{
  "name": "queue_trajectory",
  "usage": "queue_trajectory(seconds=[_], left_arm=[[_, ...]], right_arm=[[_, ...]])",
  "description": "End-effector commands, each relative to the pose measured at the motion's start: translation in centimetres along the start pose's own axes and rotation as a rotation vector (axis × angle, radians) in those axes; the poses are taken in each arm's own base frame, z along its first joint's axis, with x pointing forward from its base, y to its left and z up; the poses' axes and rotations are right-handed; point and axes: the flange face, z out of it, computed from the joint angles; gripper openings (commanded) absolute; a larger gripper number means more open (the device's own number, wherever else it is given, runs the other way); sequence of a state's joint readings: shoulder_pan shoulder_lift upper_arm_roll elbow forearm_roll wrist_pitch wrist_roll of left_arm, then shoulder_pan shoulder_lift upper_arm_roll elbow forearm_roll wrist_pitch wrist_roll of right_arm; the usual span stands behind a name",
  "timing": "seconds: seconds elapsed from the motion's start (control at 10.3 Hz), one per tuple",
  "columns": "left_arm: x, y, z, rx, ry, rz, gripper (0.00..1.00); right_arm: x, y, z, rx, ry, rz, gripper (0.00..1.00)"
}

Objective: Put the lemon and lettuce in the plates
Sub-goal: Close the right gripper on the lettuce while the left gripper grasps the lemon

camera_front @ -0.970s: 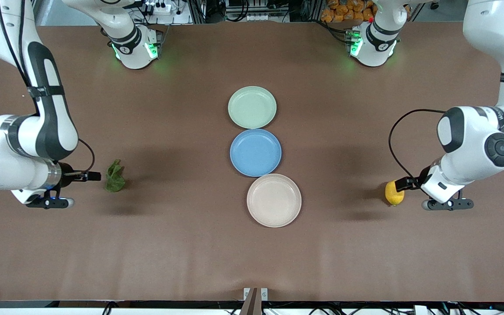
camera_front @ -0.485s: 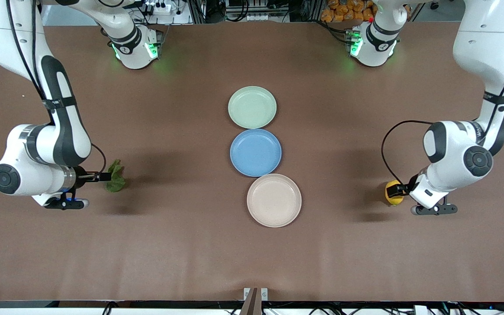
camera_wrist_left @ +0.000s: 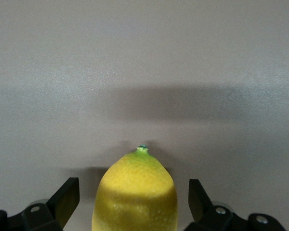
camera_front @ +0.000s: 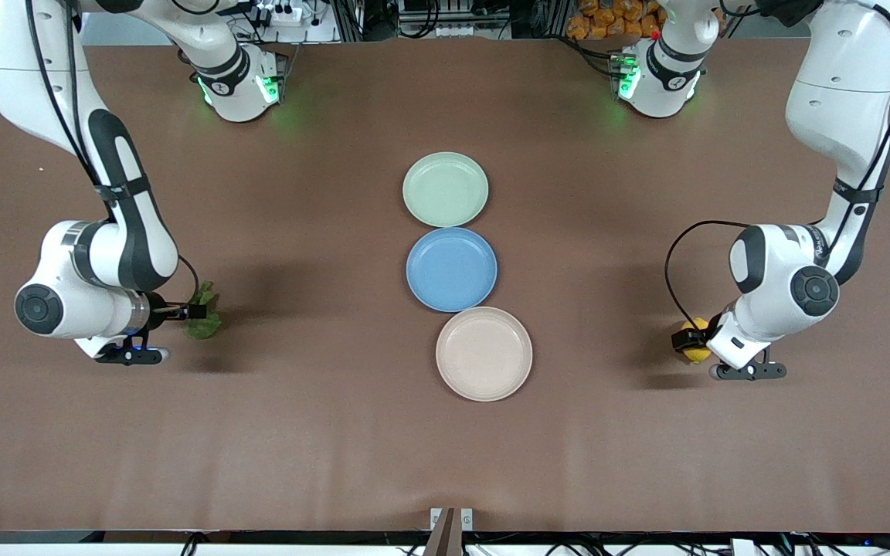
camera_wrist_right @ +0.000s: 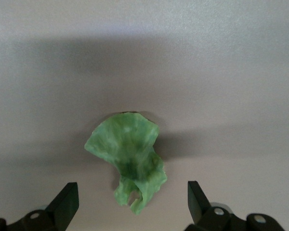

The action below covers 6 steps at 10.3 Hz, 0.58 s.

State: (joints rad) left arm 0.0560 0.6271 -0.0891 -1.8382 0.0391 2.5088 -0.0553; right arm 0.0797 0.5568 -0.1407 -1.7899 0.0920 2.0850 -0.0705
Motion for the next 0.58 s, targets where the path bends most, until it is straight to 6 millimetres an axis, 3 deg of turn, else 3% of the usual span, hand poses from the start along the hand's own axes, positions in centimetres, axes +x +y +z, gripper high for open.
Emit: queue_trajectory(seconds=[0.0,0.48], left_arm=[[-0.6,0.3,0.3,0.009,0.011,0.039,1.00],[-1.1,0.3,1.6,0.006,0.025,0.041,1.00]], right_arm=[[-0.3,-0.2,0.5,0.009,0.008,-0.009,1.00],[0.4,-0.4,2.7,0.001,0.010,-0.010,1.00]])
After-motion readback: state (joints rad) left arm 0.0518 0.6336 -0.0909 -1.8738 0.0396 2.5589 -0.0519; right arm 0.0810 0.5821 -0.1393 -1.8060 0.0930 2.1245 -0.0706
